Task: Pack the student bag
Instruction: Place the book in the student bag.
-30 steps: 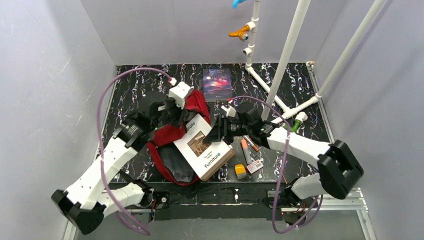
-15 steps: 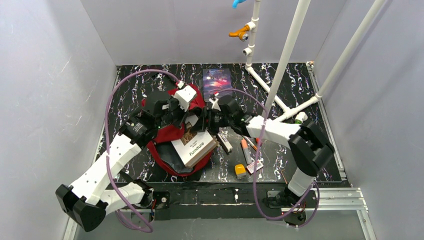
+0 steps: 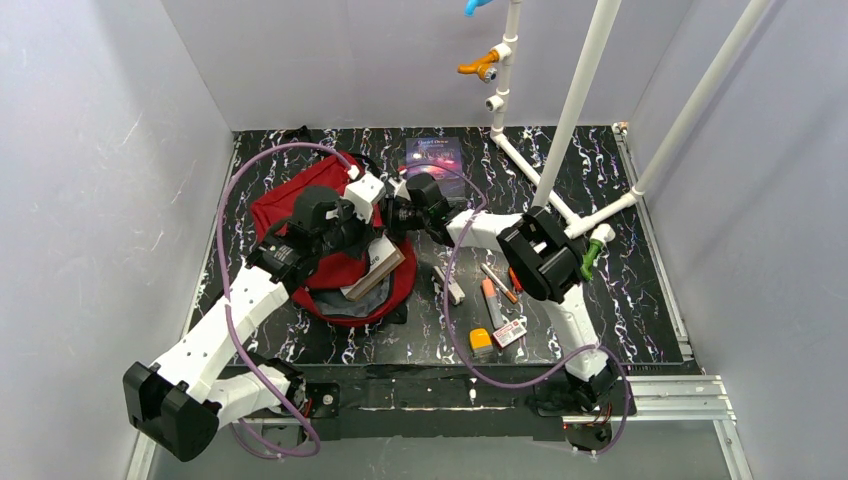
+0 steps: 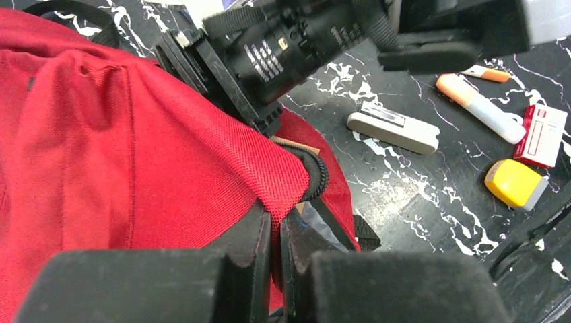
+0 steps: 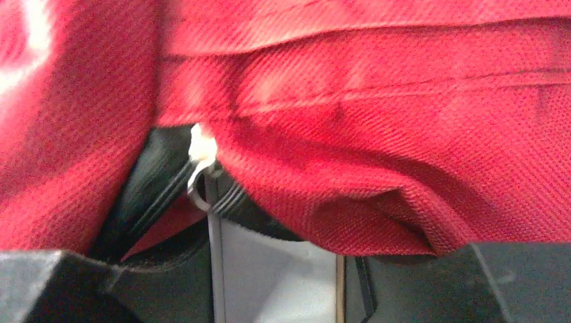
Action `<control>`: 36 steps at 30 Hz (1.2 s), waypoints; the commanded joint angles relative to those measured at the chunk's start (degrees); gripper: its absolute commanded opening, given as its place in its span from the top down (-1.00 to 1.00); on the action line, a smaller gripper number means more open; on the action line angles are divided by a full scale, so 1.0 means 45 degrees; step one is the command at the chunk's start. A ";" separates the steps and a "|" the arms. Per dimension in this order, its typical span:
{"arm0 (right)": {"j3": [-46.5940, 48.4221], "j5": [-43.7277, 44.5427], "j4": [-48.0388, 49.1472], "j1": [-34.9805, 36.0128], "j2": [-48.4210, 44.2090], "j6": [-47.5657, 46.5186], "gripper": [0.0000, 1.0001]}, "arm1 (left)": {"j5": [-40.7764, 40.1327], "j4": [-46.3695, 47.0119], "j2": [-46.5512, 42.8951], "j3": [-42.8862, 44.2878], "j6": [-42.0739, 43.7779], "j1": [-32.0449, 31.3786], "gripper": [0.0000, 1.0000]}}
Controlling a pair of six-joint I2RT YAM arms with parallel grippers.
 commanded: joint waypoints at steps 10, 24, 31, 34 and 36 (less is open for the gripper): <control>-0.4305 0.0913 -0.3259 -0.0517 -0.5656 -0.3504 -0.97 | 0.0541 0.0586 0.0080 0.0396 -0.0931 0.0172 1.00; -0.7617 0.1415 0.2769 0.0555 -0.5383 0.1965 -0.97 | 0.0772 0.0656 -0.0109 0.0298 -0.1028 0.0170 1.00; -0.7544 0.2283 0.2755 0.0454 -0.4723 0.1940 -0.90 | 0.1052 0.0676 -0.0061 0.0316 -0.1120 0.0142 1.00; -0.7494 0.2385 0.2781 0.0403 -0.4517 0.2166 -0.87 | 0.0966 0.0673 -0.0138 0.0305 -0.1070 0.0142 1.00; -0.7393 0.2599 0.2065 0.0403 -0.4578 0.2185 -0.86 | 0.0885 0.0658 -0.0189 0.0290 -0.1039 0.0143 1.00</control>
